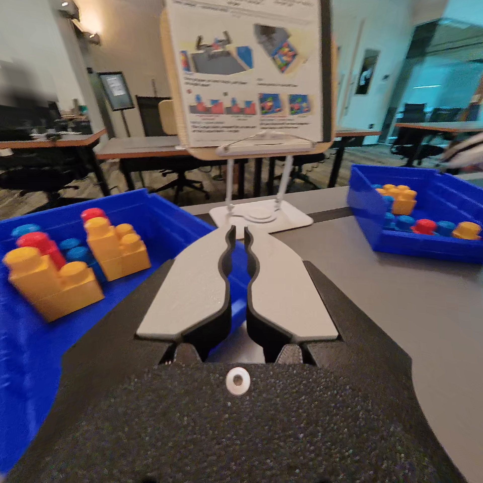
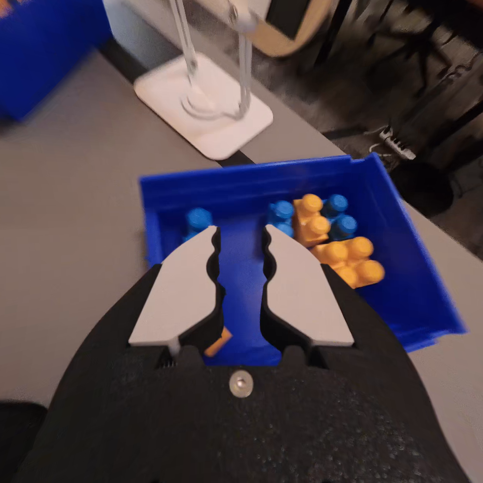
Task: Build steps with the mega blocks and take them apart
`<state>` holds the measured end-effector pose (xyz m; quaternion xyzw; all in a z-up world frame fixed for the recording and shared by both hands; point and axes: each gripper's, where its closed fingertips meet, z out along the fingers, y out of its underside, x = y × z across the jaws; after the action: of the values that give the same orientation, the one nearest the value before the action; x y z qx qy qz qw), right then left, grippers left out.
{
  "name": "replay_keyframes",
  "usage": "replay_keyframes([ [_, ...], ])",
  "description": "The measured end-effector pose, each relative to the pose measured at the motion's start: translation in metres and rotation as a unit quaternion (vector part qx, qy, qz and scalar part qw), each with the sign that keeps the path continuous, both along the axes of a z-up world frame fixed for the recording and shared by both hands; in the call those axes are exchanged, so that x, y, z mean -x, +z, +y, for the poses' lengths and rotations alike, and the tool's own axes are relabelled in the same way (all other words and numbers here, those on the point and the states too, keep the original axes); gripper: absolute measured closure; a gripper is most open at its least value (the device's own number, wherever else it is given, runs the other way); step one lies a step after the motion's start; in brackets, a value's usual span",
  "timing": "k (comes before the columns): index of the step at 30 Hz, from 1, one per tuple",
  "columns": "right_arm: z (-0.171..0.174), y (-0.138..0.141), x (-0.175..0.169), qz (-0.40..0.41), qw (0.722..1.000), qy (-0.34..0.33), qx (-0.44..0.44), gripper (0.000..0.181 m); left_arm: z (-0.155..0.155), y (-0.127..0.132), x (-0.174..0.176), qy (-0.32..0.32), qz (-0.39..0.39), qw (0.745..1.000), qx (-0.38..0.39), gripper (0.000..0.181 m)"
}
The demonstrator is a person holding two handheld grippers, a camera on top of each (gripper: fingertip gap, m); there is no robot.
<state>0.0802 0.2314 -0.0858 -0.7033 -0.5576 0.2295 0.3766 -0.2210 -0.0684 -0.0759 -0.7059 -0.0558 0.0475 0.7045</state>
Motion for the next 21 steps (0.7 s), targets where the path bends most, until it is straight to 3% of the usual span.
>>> replay_keyframes([
  [1,-0.020,0.002,0.001,0.035,0.999,-0.017,0.005,0.152,-0.002,0.001,0.011,0.017,-0.003,1.000,0.005,0.175],
  [7,-0.123,-0.004,0.004,0.180,0.983,-0.042,0.019,0.156,-0.015,0.015,0.082,0.125,0.037,0.989,0.067,0.164],
  [11,-0.172,-0.021,0.011,0.216,0.975,-0.024,0.046,0.157,-0.013,0.005,0.130,0.122,0.019,0.974,0.192,0.151],
  [16,-0.202,-0.050,0.020,0.196,0.979,0.007,0.059,0.157,-0.008,-0.022,0.189,0.145,-0.002,0.938,0.315,0.141],
  [21,-0.207,-0.057,0.022,0.187,0.981,0.017,0.058,0.157,0.003,-0.050,0.220,0.161,-0.035,0.911,0.378,0.134],
])
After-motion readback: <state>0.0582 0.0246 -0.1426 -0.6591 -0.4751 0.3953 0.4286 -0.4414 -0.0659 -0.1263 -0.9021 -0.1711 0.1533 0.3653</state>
